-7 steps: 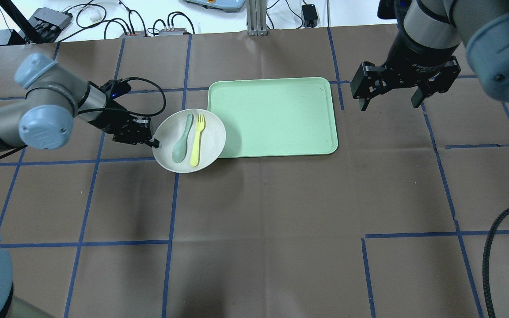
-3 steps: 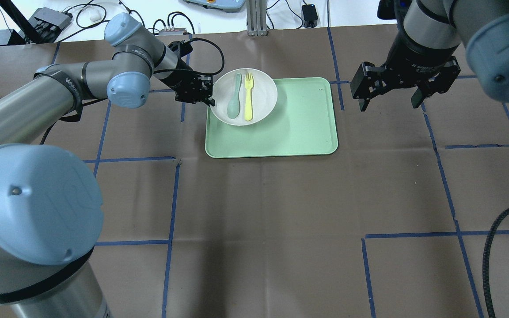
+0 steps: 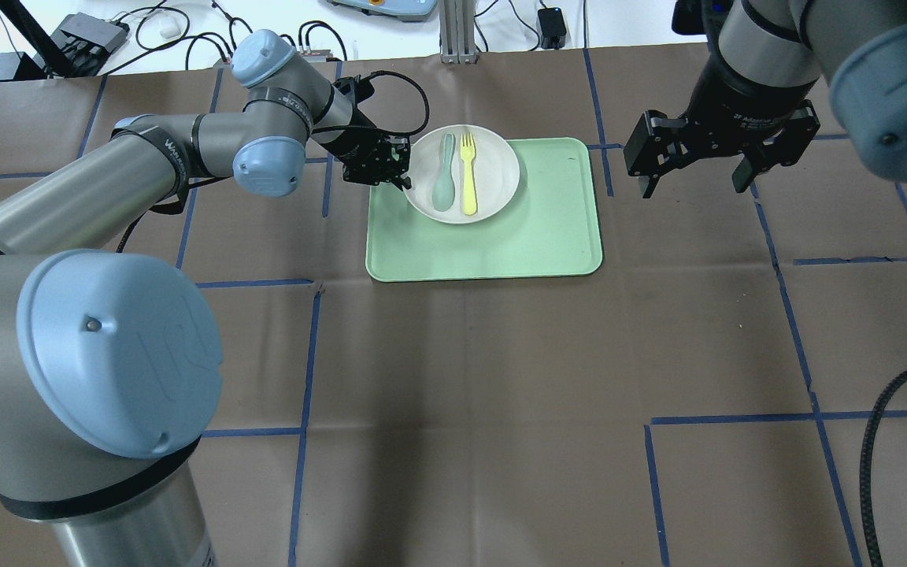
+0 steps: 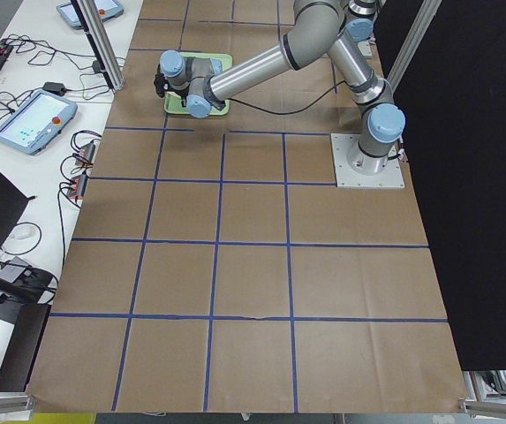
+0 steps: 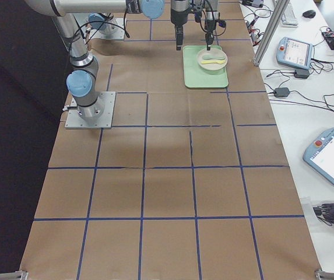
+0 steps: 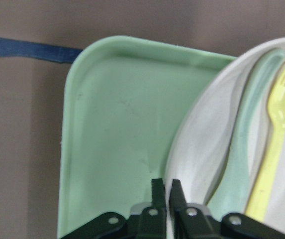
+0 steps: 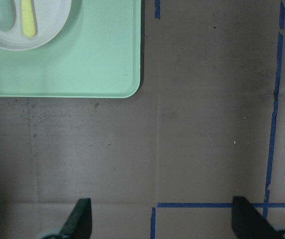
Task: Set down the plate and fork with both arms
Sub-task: 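Open the left gripper and lift it away from the plate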
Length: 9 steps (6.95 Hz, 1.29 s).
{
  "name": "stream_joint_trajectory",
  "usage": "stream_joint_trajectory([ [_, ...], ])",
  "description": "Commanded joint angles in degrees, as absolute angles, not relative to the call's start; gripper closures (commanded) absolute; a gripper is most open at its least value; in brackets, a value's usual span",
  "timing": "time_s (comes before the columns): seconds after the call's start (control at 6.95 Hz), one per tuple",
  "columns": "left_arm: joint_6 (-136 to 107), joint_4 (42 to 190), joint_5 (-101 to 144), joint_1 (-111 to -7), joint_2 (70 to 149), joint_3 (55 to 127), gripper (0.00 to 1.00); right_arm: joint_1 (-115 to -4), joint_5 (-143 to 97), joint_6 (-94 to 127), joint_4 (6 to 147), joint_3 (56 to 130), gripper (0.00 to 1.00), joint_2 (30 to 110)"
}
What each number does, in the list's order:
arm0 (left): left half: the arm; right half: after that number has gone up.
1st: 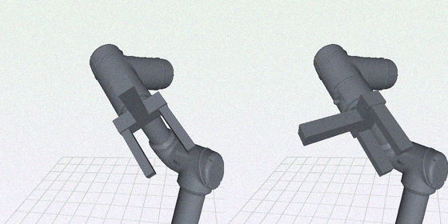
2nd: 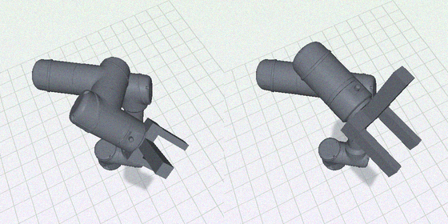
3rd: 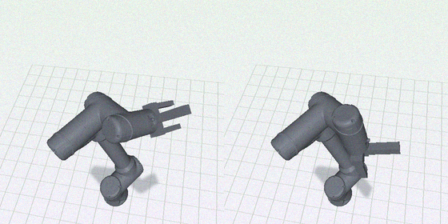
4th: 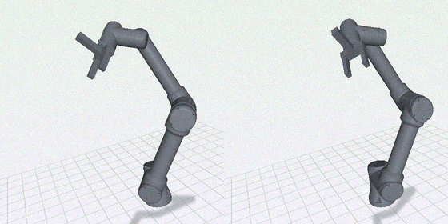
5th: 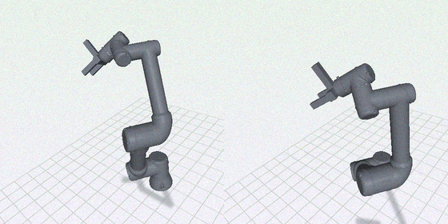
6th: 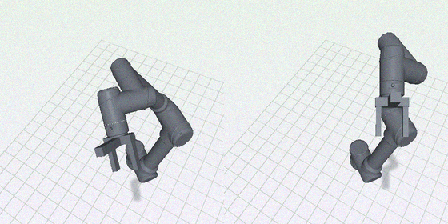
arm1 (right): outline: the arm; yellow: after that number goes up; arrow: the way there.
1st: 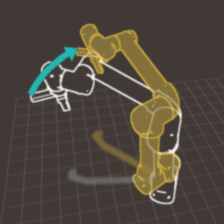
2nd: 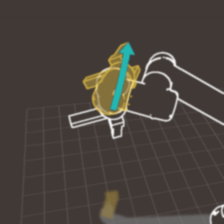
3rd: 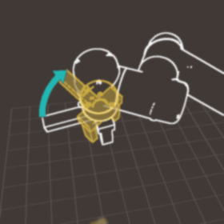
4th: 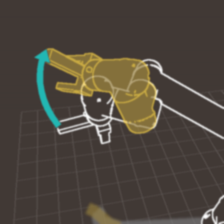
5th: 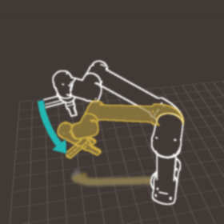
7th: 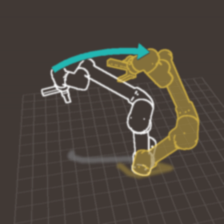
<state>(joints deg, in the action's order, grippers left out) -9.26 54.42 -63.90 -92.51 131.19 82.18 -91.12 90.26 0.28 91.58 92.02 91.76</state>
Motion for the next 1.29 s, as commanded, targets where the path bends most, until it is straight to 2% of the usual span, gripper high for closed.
stream_joint_trajectory([
  [0.0, -10.98, 54.32, -64.07, -94.30, 130.96, 82.71, 0.82, -91.05, 90.26, 0.26, 91.58, 92.02, 0.00, 91.76],
  [0.14, -10.99, 54.32, -63.99, -94.48, 130.43, 82.79, 0.75, -91.05, 90.26, 0.35, 91.58, 92.02, 0.00, 91.76],
  [0.29, -10.90, 54.32, -63.90, -94.48, 130.08, 82.88, 0.36, -91.05, 90.26, 0.26, 91.58, 92.02, 0.00, 91.76],
  [0.43, -10.90, 54.32, -63.90, -94.48, 129.30, 82.88, 0.11, -91.05, 90.26, 0.26, 91.58, 92.02, 0.00, 91.76],
  [0.72, -8.63, 59.73, -66.68, -93.87, 123.08, 84.45, 0.07, -91.06, 90.26, 0.35, 91.58, 92.02, 0.00, 91.76],
  [1.15, 5.83, 78.15, -80.91, -91.16, 107.37, 86.04, 0.03, -91.06, 89.91, 0.62, 91.50, 91.85, 0.00, 91.93],
])
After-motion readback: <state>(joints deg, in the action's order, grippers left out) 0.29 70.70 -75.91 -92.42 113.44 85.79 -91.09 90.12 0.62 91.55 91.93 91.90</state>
